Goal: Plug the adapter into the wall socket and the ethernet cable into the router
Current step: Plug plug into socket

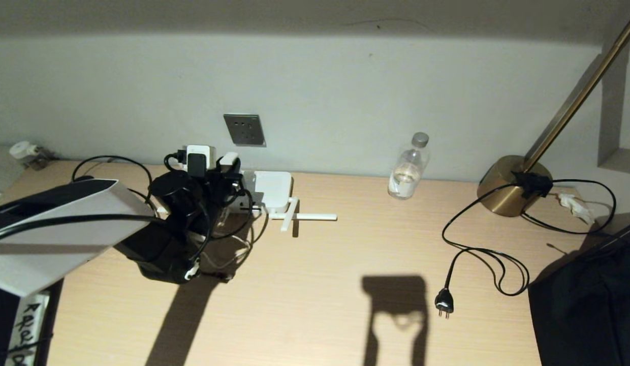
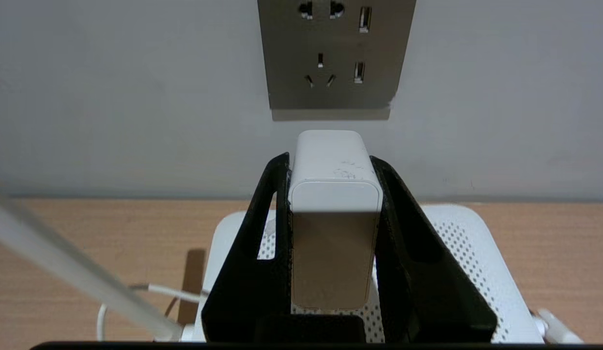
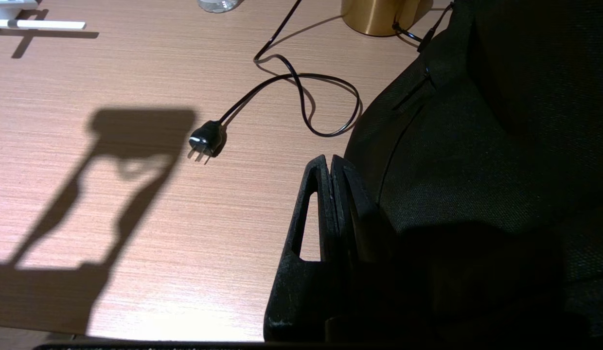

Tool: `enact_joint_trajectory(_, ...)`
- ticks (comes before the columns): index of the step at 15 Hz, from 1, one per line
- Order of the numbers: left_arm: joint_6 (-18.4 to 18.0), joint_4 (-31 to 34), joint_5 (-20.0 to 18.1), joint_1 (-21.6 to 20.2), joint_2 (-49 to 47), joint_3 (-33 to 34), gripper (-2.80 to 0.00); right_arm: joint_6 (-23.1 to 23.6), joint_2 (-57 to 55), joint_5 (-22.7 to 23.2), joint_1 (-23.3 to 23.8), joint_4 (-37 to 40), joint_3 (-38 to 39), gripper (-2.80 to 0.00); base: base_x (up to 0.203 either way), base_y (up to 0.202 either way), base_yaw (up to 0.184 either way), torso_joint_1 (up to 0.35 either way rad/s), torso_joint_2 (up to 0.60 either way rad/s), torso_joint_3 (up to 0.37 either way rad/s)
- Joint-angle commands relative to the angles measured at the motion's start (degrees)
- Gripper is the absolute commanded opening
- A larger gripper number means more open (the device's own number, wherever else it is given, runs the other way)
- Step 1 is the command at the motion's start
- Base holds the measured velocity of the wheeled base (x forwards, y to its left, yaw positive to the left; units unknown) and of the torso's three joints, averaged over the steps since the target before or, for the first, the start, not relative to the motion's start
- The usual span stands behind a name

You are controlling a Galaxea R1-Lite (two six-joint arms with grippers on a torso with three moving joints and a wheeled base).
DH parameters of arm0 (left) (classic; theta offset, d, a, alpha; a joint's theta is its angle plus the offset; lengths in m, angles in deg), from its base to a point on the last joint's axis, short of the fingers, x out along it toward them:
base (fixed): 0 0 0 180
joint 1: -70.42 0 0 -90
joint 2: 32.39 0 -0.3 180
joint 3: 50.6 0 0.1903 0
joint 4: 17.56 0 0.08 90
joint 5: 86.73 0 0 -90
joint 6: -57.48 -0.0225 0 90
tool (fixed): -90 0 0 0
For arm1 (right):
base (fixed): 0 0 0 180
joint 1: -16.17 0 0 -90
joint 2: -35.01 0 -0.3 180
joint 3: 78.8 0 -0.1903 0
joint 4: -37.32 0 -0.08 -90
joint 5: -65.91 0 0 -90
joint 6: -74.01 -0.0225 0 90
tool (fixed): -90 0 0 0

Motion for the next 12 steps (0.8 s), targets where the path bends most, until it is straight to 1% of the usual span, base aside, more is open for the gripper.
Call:
enact_joint_trajectory(1, -0.07, -0.49, -0.27, 0.08, -1.49, -1.89, -2.8, -0.01, -0.09, 0.01, 0.0, -0.02, 0.0, -2.8, 0.0, 0.0, 0.0, 0.0, 0.0, 0.0)
enact_joint_trajectory(4, -0.16, -0.49, -1.02, 0.18, -3.09, -5.79, -2.8, -0.01, -0.09, 0.01, 0.0, -0.02, 0.0, -2.8, 0.0, 0.0, 0.0, 0.0, 0.0, 0.0)
enact_joint_trajectory(9, -0.34, -0.49, -1.54, 0.09, -4.71, -9.54, -2.8, 0.0, -0.09, 0.01, 0.0, -0.02, 0.0, -2.8, 0.0, 0.0, 0.0, 0.0, 0.0, 0.0)
enact_joint_trajectory(12, -0.65, -0.49, -1.45, 0.4, -4.12, -8.7, -2.8, -0.01, -0.09, 0.01, 0.0, -0.02, 0.0, -2.8, 0.0, 0.0, 0.0, 0.0, 0.0, 0.0)
